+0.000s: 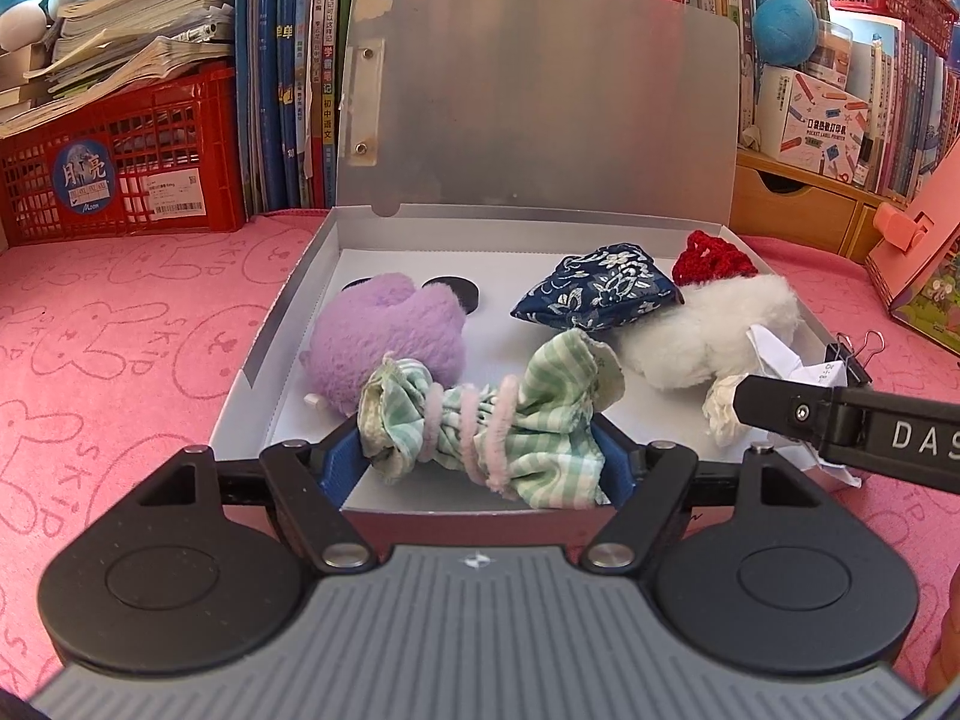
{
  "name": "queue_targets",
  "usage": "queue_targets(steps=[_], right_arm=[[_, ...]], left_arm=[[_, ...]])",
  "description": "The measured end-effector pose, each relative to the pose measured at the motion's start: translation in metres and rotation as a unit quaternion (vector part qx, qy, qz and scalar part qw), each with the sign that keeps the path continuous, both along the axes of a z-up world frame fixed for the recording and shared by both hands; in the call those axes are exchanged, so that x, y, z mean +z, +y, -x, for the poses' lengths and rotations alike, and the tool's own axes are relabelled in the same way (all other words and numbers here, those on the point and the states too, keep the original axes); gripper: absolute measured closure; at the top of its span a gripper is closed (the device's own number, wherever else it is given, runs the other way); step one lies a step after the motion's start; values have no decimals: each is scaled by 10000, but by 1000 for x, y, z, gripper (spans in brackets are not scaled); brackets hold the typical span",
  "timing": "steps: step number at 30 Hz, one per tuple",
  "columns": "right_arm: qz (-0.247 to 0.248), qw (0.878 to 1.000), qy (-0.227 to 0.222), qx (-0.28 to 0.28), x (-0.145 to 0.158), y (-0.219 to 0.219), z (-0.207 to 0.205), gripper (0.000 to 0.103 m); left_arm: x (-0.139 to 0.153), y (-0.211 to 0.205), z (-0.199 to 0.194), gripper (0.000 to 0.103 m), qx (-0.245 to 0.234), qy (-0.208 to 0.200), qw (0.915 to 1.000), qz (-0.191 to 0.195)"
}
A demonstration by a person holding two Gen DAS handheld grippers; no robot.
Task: Organize objects
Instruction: 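Lower both tools into the box and open them to release paper and bundle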
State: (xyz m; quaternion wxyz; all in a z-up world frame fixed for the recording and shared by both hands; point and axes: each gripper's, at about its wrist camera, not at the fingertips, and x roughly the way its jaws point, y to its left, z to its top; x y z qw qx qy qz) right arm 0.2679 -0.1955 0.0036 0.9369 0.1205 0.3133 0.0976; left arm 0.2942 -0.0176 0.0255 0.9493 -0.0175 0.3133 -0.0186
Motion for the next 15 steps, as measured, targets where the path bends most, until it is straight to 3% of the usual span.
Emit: queue_targets(steps=[15], right_arm=[[154, 9998, -141, 78, 4, 2, 13, 23]], left_arm=[[4, 1, 6, 16, -17, 31, 10000, 14]])
